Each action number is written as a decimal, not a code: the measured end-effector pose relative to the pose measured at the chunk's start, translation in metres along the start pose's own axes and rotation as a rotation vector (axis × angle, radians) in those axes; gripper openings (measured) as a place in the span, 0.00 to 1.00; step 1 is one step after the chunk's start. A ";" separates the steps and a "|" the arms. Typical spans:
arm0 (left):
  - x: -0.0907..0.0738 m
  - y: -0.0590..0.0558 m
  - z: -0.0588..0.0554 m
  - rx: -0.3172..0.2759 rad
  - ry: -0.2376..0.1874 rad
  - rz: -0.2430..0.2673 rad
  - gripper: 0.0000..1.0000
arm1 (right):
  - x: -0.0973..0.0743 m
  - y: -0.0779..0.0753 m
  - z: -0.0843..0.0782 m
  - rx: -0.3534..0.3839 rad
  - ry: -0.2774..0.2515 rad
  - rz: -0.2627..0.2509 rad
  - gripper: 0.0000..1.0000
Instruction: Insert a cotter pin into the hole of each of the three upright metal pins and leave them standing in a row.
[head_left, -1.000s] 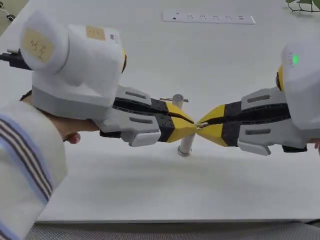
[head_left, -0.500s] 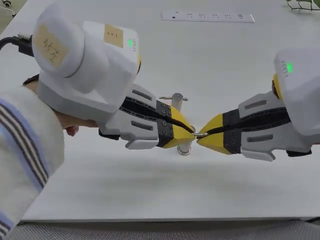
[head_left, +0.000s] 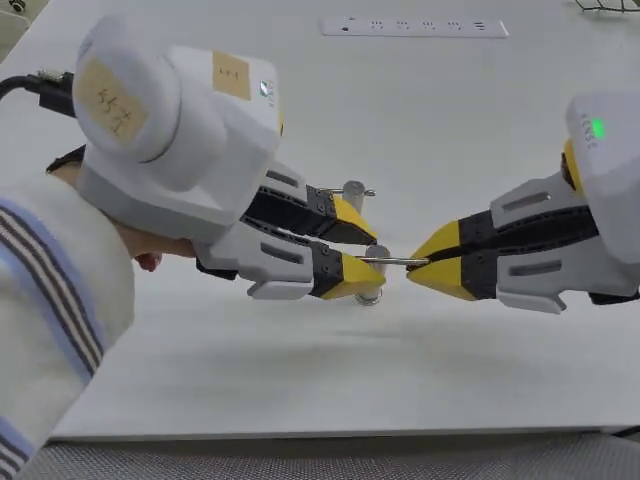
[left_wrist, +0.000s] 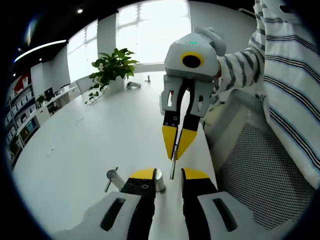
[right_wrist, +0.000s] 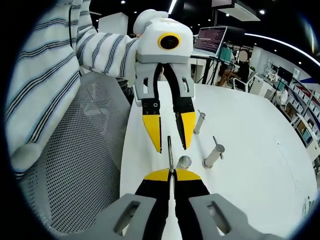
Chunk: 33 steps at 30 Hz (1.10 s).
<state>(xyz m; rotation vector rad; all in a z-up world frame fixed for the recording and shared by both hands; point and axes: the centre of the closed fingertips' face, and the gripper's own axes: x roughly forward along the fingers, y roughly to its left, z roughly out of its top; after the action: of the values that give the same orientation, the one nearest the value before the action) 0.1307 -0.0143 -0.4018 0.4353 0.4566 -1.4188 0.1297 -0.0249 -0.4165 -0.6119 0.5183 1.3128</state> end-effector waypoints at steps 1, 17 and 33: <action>0.000 0.001 -0.001 -0.002 0.001 0.003 0.18 | -0.001 -0.001 -0.001 0.004 -0.001 -0.006 0.00; 0.013 0.018 -0.017 -0.027 0.057 0.028 0.18 | -0.009 -0.011 -0.031 0.071 0.029 -0.045 0.00; 0.020 0.022 -0.028 -0.032 0.097 0.032 0.12 | 0.004 -0.021 -0.050 0.092 0.054 -0.026 0.00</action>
<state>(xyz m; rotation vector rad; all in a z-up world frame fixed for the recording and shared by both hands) 0.1534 -0.0132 -0.4355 0.4851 0.5483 -1.3613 0.1506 -0.0590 -0.4533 -0.5775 0.6093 1.2434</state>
